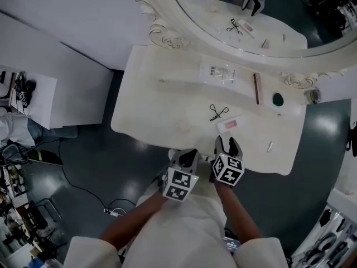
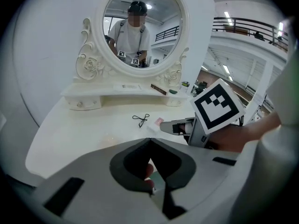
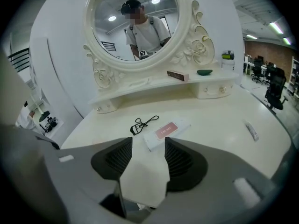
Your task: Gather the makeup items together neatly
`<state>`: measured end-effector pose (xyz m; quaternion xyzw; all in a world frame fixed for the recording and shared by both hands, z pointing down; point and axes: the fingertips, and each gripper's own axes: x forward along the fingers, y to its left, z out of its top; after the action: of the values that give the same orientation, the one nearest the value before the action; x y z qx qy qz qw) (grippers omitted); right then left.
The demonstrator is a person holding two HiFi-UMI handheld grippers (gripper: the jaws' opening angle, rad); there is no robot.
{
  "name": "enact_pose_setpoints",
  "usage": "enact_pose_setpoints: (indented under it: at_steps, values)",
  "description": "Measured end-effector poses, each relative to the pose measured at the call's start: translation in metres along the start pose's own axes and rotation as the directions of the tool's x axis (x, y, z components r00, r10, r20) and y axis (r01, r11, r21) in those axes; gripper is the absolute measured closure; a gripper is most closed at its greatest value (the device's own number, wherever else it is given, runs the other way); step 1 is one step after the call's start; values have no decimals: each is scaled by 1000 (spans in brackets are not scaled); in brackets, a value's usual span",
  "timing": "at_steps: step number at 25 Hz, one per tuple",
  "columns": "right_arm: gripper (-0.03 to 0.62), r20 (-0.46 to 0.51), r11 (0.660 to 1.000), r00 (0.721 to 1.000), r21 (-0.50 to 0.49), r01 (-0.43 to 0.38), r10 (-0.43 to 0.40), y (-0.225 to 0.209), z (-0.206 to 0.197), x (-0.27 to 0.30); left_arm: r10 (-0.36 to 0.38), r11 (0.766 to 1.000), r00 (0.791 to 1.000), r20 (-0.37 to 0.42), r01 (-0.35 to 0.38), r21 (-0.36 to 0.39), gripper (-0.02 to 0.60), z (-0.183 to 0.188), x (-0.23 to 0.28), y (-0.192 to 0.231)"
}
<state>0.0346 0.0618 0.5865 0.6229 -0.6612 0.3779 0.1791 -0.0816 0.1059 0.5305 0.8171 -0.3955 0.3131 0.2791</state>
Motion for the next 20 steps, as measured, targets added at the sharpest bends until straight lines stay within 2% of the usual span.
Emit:
enact_pose_setpoints:
  at_steps: [3, 8, 14, 20]
  values:
    - [399, -18, 999, 999, 23, 28, -28, -1, -4, 7, 7, 1000, 1000, 0, -7, -13, 580, -4, -4, 6]
    - [398, -23, 988, 996, 122, 91, -88, -10, -5, 15, 10, 1000, 1000, -8, -10, -25, 580, -10, -7, 16]
    - [379, -6, 983, 991, 126, 130, -130, -7, -3, 22, 8, 1000, 1000, -23, -8, -29, 580, -17, -9, 20]
    - [361, -8, 968, 984, 177, 176, -177, -6, -3, 31, 1, 1000, 1000, -31, -2, -21, 580, -19, -8, 20]
